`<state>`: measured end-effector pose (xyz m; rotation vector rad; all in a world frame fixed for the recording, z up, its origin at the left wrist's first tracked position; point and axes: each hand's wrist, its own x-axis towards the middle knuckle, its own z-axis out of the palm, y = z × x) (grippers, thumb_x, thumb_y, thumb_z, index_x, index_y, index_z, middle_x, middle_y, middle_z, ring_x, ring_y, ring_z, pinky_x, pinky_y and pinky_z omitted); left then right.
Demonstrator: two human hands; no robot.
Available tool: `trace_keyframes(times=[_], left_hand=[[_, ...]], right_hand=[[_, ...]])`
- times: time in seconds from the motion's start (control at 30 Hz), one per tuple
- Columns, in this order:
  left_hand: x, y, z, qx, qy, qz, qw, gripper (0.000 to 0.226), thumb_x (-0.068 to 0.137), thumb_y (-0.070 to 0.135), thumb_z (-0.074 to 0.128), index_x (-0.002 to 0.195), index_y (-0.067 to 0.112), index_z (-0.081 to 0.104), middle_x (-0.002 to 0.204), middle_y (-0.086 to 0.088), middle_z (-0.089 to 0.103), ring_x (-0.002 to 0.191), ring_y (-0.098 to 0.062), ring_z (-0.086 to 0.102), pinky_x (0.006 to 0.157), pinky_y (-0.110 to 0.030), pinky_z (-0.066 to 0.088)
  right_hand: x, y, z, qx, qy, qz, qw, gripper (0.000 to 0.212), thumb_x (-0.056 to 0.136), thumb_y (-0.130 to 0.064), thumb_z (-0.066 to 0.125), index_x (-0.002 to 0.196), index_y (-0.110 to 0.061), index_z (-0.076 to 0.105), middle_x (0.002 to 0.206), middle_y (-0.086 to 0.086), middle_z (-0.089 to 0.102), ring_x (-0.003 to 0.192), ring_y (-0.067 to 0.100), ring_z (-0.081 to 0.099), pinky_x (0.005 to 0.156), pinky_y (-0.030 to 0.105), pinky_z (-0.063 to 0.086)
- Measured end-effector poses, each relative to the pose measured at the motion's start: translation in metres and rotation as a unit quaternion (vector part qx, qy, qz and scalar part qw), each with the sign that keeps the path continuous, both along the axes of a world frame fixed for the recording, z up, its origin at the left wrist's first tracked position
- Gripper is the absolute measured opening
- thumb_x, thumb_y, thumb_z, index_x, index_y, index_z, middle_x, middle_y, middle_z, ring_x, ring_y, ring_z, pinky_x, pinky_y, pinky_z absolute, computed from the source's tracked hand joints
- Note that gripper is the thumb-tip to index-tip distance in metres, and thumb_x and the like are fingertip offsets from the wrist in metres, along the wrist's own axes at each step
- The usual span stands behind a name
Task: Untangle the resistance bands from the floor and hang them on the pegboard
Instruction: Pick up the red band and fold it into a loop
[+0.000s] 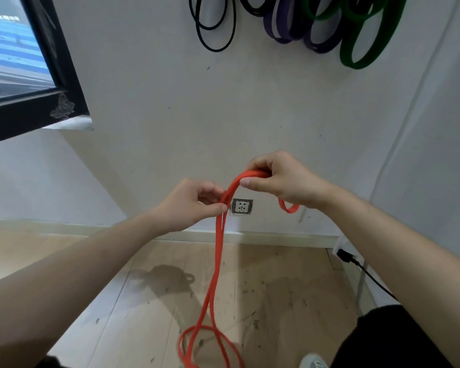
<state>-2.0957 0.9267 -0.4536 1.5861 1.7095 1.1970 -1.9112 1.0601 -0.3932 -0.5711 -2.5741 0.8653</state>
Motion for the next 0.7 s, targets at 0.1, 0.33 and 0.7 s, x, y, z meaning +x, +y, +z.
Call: trace_keyframes(times=[0.1,0.33,0.7], left_hand=[[0.007,-0.001,0.002,-0.013,-0.071,-0.023,0.997,0.019,0.09,0.006,0.073,0.109,0.009,0.076,0.102,-0.005,0.079,0.099,-0.018,0.075,0.092,-0.026,0.058],[0.028,0.007,0.0,-0.026,-0.148,-0.056,0.987,0.019,0.102,0.016,0.057,0.118,0.016,0.068,0.108,-0.001,0.078,0.104,-0.017,0.074,0.088,-0.028,0.059],[0.038,0.022,0.009,0.024,-0.212,-0.024,0.977,0.021,0.105,0.016,0.05,0.111,0.014,0.071,0.086,-0.002,0.072,0.08,-0.019,0.07,0.086,-0.038,0.06]], right_hand=[[0.005,0.003,-0.001,-0.113,0.081,-0.005,0.99,0.016,0.092,-0.025,0.072,0.094,-0.01,0.075,0.06,-0.01,0.053,0.054,0.003,0.046,0.054,0.019,0.04],[0.011,0.011,0.01,-0.301,0.28,-0.008,0.911,0.012,0.094,-0.019,0.067,0.088,-0.011,0.073,0.057,-0.006,0.042,0.049,0.009,0.033,0.048,0.021,0.035],[0.025,0.037,0.025,-0.362,0.419,-0.043,0.832,0.016,0.099,-0.017,0.06,0.088,-0.011,0.069,0.056,-0.006,0.04,0.049,0.01,0.034,0.049,0.023,0.034]])
